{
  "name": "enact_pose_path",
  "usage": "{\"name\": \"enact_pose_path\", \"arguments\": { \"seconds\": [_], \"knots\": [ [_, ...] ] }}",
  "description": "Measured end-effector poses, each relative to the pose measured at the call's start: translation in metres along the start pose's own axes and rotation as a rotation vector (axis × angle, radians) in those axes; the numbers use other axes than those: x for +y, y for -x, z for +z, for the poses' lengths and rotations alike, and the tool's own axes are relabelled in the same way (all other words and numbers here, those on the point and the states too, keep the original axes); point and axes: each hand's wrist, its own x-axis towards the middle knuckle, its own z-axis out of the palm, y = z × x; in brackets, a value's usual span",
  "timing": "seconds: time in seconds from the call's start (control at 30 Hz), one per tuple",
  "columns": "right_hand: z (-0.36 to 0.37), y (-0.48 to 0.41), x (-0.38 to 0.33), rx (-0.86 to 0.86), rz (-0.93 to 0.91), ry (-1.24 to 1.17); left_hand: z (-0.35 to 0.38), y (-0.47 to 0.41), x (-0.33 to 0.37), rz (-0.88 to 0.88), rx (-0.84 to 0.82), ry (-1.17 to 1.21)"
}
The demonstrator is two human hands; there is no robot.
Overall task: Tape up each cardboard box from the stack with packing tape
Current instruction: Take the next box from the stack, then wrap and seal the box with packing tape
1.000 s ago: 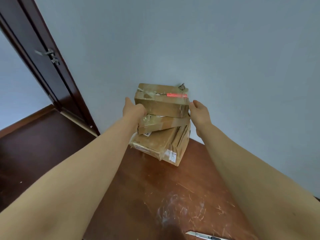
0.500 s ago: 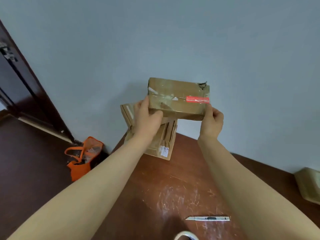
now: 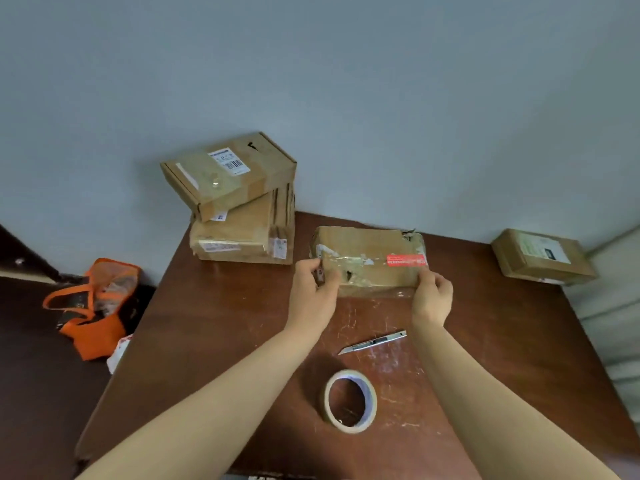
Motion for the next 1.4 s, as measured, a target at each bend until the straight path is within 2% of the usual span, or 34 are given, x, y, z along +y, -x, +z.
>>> {"name": "enact_pose_path", "arguments": {
  "seconds": [0.27, 0.5, 0.77, 0.97, 1.03, 1.1, 1.2, 1.3, 1.4],
  "knots": [
    [-0.05, -0.021, 0.059, 0.041, 0.228, -0.007, 0.025, 0.014, -0.037, -0.16, -0.055, -0.109],
    [-0.099, -0.068, 0.073, 0.014, 0.163, 0.081, 0.087, 0.036, -0.045, -0.228, -0.09, -0.135],
    [-0.2, -0.123, 0.104, 0.01, 0.102, 0.201, 0.183, 0.079, -0.067, -0.245, -0.175, -0.322],
    [-0.229, -0.137, 0.12, -0.135, 0.078, 0.362, 0.207, 0.098, -0.084, -0.322, -0.179, -0.318],
    [-0.234, -0.139, 0.127, -0.115, -0.052, 0.452, 0.209, 0.1, -0.084, -0.327, -0.232, -0.289],
    [-0.235, -0.134, 0.129, -0.099, -0.371, 0.513, 0.21, 0.099, -0.088, -0.301, -0.282, -0.338],
    [-0.223, -0.124, 0.125, -0.279, -0.75, 0.61, 0.213, 0.098, -0.086, -0.253, -0.332, -0.457],
    [-0.206, -0.12, 0.123, -0.527, -0.846, 0.765, 0.219, 0.092, -0.088, -0.209, -0.304, -0.417],
    [-0.197, -0.123, 0.128, -0.618, -0.868, 0.967, 0.224, 0.088, -0.089, -0.234, -0.29, -0.358]
  ]
}}
